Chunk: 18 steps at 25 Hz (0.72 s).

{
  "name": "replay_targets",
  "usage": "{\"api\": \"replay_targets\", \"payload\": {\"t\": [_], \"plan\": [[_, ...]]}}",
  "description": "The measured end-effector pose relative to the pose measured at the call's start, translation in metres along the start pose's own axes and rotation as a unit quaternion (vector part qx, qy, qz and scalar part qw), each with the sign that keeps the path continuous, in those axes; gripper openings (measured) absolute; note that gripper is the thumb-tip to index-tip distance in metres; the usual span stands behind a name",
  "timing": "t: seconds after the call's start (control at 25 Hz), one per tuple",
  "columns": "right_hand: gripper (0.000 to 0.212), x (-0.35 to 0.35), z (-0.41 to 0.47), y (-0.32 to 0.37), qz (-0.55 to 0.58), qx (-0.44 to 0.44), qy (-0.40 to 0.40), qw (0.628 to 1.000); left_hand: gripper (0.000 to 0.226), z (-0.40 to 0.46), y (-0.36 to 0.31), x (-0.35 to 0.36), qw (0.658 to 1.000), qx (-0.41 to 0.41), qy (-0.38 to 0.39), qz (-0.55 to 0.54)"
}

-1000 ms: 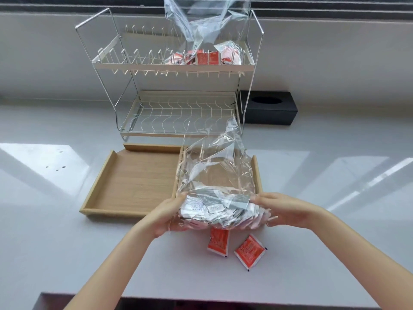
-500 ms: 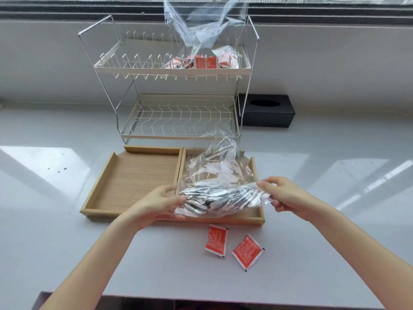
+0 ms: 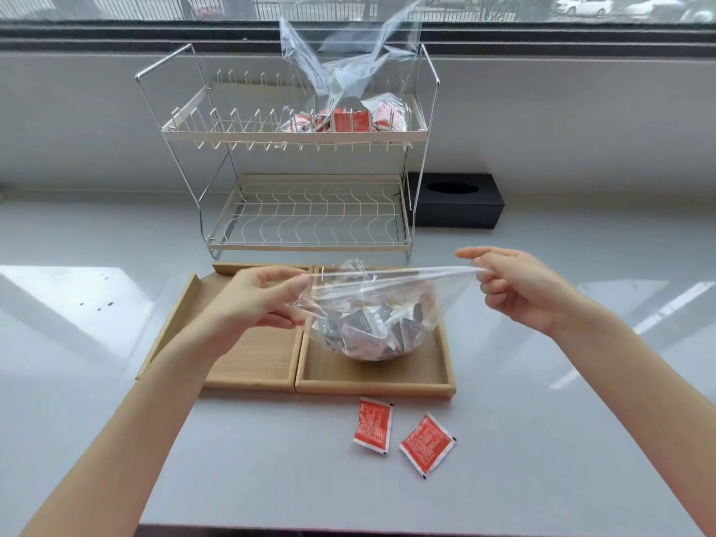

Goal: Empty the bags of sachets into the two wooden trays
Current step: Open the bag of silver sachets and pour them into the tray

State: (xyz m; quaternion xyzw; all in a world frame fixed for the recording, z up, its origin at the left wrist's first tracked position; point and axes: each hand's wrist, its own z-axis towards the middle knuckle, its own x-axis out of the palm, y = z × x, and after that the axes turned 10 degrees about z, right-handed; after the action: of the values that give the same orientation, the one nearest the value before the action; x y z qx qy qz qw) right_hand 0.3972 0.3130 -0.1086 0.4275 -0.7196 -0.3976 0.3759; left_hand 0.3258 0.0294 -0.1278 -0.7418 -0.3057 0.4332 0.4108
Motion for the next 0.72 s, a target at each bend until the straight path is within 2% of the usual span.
{"api": "replay_targets", "payload": {"t": [0.2, 0.4, 0.72], "plan": [[0.027, 0.011, -0.002, 0.039, 0.076, -0.028, 0.011, 0.997, 0.010, 0.005, -0.028, -0.018, 0.997, 0.042, -0.050, -0.051], [0.024, 0.024, -0.004, 0.085, 0.174, -0.020, 0.073, 0.982, 0.011, 0.003, -0.065, -0.035, 0.988, 0.082, -0.090, -0.099], [0.018, 0.043, -0.012, 0.126, 0.173, -0.081, 0.099, 0.977, 0.010, -0.003, -0.102, -0.060, 0.978, 0.150, -0.112, -0.093]]}}
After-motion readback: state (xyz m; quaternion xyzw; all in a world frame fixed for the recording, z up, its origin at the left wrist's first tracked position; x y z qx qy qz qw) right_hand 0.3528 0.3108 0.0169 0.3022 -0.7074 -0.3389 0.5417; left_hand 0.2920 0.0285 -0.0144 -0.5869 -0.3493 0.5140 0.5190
